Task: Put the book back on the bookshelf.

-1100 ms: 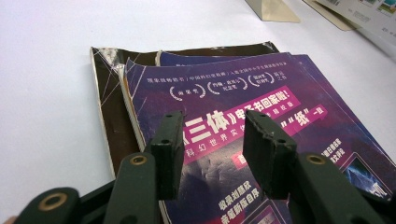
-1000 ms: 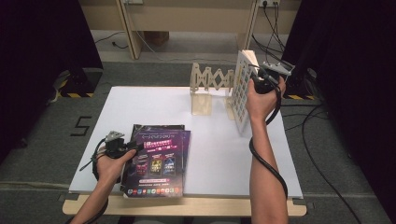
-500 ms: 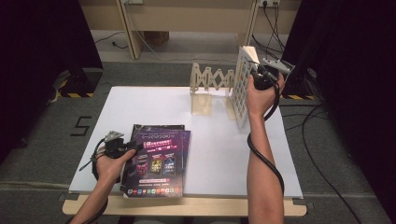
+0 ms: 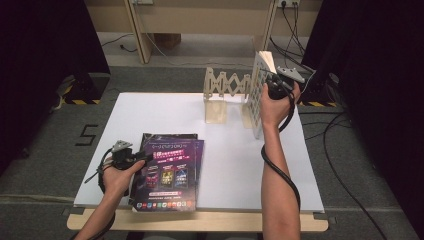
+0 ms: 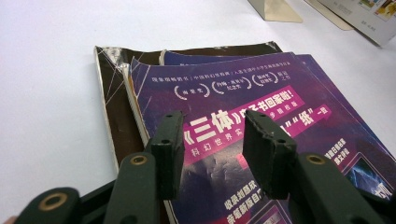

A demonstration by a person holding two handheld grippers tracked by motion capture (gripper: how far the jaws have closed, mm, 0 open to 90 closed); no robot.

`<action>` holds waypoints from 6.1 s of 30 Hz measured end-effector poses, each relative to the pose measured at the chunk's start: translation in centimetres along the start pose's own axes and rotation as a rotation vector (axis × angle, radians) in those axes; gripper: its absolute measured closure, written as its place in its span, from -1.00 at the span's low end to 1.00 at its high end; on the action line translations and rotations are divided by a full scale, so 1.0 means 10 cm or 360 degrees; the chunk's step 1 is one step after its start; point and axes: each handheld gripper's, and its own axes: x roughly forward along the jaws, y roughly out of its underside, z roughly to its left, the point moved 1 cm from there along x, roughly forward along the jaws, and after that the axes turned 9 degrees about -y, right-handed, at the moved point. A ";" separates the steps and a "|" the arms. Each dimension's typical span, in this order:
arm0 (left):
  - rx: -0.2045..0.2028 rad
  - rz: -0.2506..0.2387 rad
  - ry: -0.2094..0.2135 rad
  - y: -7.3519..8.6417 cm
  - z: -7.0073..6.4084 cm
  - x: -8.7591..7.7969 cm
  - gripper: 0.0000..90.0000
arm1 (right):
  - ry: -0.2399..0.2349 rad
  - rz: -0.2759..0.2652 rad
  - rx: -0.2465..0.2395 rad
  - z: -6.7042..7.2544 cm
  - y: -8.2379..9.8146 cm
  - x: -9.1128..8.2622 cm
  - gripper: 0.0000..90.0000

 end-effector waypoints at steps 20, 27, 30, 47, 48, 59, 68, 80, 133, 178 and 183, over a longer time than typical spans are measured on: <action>0.0010 0.0013 0.0000 0.02 -0.02 0.01 0.27 | 0.0002 0.0076 -0.0008 -0.05 0.02 -0.12 0.47; 0.0012 0.0010 0.0002 0.02 -0.03 0.01 0.27 | -0.0013 0.0074 0.0002 -0.07 0.01 -0.19 0.43; 0.0011 0.0011 0.0003 0.02 -0.03 0.01 0.26 | -0.0025 0.0067 0.0015 -0.07 0.00 -0.21 0.41; 0.0013 0.0008 0.0001 0.01 -0.04 -0.01 0.22 | -0.0080 0.0037 0.0032 -0.08 0.06 -0.37 0.29; 0.0012 0.0008 0.0000 0.01 -0.03 -0.01 0.22 | -0.0083 0.0039 0.0028 -0.08 0.07 -0.37 0.28; 0.0011 0.0004 0.0004 0.00 -0.03 -0.02 0.19 | -0.0092 0.0039 0.0023 -0.11 0.12 -0.48 0.25; 0.0004 0.0007 0.0003 -0.01 -0.02 -0.03 0.16 | -0.0087 0.0035 0.0002 -0.12 0.14 -0.59 0.21; -0.0007 0.0007 -0.0014 -0.02 -0.01 -0.04 0.09 | -0.0099 0.0077 0.0002 -0.11 0.23 -0.72 0.17; -0.0040 0.0186 -0.0108 -0.02 0.15 0.14 0.36 | -0.0386 0.0644 0.0048 0.31 1.35 -0.75 0.17; 0.0168 0.0254 0.0026 0.05 -0.26 0.11 0.54 | -0.0683 0.0997 0.0055 1.12 1.73 -0.15 0.15; 0.0175 0.0250 0.0033 0.05 -0.28 0.12 0.54 | -0.0719 0.1024 0.0072 1.16 1.75 -0.08 0.12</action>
